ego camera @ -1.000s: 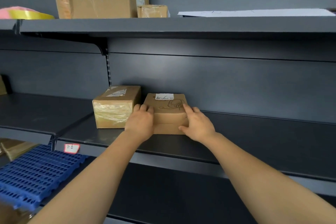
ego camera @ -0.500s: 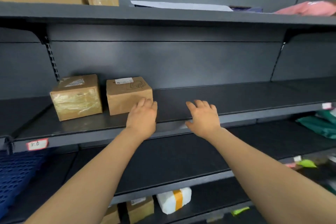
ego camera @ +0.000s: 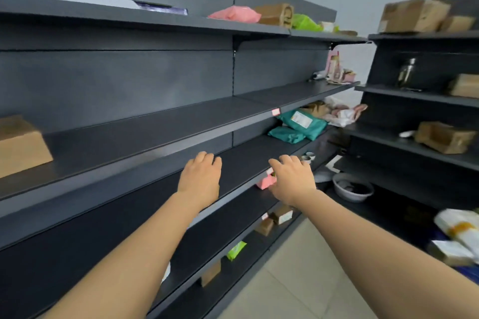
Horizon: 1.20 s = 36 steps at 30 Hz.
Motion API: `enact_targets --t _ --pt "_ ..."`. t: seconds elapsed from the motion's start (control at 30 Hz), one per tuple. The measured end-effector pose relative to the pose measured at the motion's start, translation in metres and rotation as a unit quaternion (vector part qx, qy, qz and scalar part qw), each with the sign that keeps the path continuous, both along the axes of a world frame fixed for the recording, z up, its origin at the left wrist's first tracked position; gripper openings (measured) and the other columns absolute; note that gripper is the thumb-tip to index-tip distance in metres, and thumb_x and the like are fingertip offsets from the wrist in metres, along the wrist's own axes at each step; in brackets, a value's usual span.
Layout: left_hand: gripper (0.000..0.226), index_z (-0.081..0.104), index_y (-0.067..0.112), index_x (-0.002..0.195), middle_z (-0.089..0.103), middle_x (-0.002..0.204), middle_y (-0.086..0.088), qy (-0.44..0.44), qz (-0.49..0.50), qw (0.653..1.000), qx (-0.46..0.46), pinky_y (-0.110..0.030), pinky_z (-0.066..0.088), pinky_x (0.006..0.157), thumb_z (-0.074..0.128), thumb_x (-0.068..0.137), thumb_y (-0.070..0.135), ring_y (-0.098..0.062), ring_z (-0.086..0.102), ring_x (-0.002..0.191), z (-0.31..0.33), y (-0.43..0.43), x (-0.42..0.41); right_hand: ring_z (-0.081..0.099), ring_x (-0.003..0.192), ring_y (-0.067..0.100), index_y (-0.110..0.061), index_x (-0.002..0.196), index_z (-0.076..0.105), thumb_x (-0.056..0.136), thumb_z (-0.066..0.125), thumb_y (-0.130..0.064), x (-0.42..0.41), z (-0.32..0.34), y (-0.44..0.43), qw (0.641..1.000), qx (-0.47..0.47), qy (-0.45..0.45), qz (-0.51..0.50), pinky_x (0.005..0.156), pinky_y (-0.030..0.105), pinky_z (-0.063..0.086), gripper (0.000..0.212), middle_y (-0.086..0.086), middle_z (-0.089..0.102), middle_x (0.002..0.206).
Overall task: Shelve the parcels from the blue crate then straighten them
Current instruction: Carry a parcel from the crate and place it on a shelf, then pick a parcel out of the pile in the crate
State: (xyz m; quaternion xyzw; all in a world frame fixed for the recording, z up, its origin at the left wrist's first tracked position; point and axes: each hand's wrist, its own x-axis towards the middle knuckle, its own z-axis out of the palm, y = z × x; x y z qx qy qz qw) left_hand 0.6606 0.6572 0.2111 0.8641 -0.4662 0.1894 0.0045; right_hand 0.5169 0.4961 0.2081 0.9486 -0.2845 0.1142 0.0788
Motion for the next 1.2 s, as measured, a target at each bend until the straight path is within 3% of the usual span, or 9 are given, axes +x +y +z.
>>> enact_targets --t 0.33,0.6,0.83,0.93,1.2 --pt "0.053 0.042 0.016 0.134 0.046 0.135 -0.003 0.029 -0.125 0.992 0.017 -0.034 0.039 0.099 0.063 0.087 0.029 -0.023 0.037 0.127 -0.036 -0.186 -0.157 0.043 0.123 0.029 -0.022 0.127 0.047 0.085 0.062 -0.042 -0.194 -0.020 -0.138 0.990 0.016 0.046 -0.129 0.096 0.041 0.037 0.049 0.006 0.049 0.129" --pt "0.052 0.043 0.015 0.133 0.049 0.131 -0.004 0.063 -0.221 0.973 0.039 -0.035 0.041 0.097 0.063 0.086 0.029 -0.023 0.039 0.125 -0.062 -0.319 -0.266 0.040 0.128 0.029 -0.021 0.139 0.041 0.089 0.060 -0.042 -0.323 -0.042 -0.234 0.969 0.061 0.060 -0.232 0.102 0.040 0.037 0.058 0.007 0.045 0.137" --pt "0.053 0.042 0.014 0.134 0.046 0.134 -0.004 0.099 -0.290 0.950 0.064 -0.036 0.041 0.096 0.061 0.088 0.031 -0.024 0.036 0.128 -0.086 -0.444 -0.326 0.044 0.122 0.027 -0.022 0.129 0.047 0.089 0.059 -0.041 -0.390 -0.067 -0.325 0.942 0.097 0.058 -0.316 0.097 0.038 0.037 0.046 0.005 0.049 0.129" --pt "0.047 0.044 0.015 0.129 0.047 0.132 -0.004 0.122 -0.314 0.939 0.076 -0.035 0.041 0.095 0.061 0.088 0.030 -0.024 0.038 0.126 -0.098 -0.499 -0.347 0.044 0.124 0.027 -0.023 0.133 0.045 0.090 0.059 -0.042 -0.410 -0.079 -0.369 0.927 0.107 0.072 -0.352 0.097 0.038 0.037 0.050 0.005 0.049 0.132" --pt "0.055 0.039 0.015 0.139 0.045 0.137 -0.003 0.161 -0.364 0.910 0.118 -0.036 0.040 0.100 0.060 0.091 0.031 -0.023 0.037 0.130 -0.130 -0.631 -0.391 0.044 0.124 0.028 -0.026 0.139 0.041 0.089 0.059 -0.044 -0.447 -0.108 -0.487 0.888 0.165 0.082 -0.422 0.100 0.042 0.038 0.056 0.005 0.047 0.134"
